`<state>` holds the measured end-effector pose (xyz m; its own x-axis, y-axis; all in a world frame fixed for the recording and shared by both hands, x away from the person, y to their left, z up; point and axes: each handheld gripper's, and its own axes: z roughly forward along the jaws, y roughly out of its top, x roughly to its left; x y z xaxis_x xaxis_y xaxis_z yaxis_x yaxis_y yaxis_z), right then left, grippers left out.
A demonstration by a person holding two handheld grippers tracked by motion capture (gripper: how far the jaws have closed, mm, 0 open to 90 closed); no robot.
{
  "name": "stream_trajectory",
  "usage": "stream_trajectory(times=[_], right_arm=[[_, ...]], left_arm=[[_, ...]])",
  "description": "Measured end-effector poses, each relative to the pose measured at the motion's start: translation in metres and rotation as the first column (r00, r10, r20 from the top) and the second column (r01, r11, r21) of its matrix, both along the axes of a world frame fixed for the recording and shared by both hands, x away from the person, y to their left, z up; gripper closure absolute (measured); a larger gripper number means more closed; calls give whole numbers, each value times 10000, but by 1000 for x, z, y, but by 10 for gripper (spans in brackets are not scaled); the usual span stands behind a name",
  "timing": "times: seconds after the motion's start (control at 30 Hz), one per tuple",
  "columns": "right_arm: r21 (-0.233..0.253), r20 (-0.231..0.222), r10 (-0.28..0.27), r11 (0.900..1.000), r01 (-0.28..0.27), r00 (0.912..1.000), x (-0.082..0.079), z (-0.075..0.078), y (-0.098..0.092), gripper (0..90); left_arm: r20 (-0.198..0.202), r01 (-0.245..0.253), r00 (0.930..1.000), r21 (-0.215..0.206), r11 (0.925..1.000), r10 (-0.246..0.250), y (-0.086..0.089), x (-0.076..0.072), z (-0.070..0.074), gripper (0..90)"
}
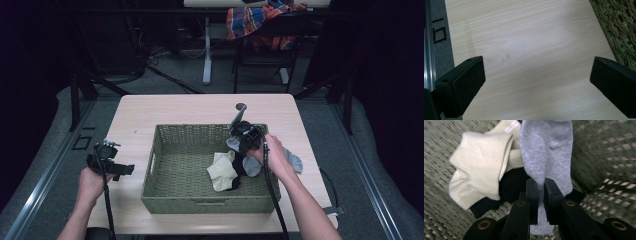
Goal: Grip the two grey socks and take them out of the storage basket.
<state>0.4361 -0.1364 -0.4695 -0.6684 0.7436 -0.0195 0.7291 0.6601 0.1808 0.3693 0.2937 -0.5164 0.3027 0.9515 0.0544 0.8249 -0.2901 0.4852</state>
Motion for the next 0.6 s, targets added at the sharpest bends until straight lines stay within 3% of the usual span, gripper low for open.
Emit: stream_trajectory(times=[0.43, 0.6], right_arm=[[823, 549, -33, 9966, -12, 9985, -16, 50, -14, 831], [1109, 1016, -133, 9938, 19, 9947, -23, 67, -20, 831]], left_arm=[[-12, -18, 10000, 27, 10000, 18, 0, 0, 0, 2], [-8, -27, 10000, 40, 10000, 28, -1, 0, 0, 2]])
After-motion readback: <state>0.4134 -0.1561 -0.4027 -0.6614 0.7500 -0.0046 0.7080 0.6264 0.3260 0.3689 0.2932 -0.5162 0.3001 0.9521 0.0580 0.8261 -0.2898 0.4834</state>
